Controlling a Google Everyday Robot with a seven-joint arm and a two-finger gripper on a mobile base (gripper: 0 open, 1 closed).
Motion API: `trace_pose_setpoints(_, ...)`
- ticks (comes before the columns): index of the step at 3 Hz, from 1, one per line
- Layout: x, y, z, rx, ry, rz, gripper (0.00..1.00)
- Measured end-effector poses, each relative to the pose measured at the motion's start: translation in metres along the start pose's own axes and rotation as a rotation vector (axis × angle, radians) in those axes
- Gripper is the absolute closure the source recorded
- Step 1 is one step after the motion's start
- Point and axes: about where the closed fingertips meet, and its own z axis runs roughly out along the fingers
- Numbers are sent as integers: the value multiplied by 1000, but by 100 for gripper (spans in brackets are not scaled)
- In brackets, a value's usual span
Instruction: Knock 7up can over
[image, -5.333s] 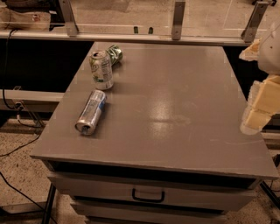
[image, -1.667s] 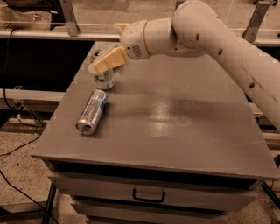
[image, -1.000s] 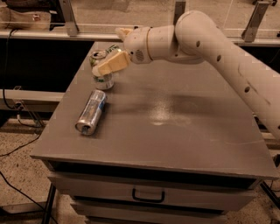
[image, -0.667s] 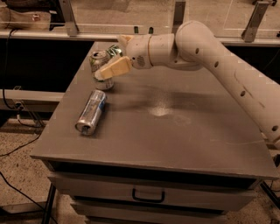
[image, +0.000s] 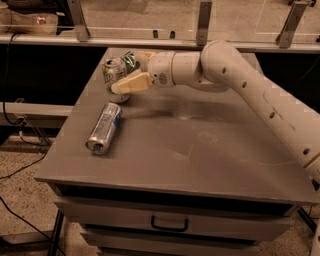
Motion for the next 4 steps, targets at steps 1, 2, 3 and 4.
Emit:
trace_pose_setpoints(1, 6, 0, 7, -13, -25, 17, 14)
trace_pose_setpoints(2, 8, 2, 16, -32, -51, 17, 17)
trace_pose_setpoints(3, 8, 5, 28, -54, -65, 6, 17)
trace_pose_setpoints(4, 14, 8, 35, -63, -72, 6, 17)
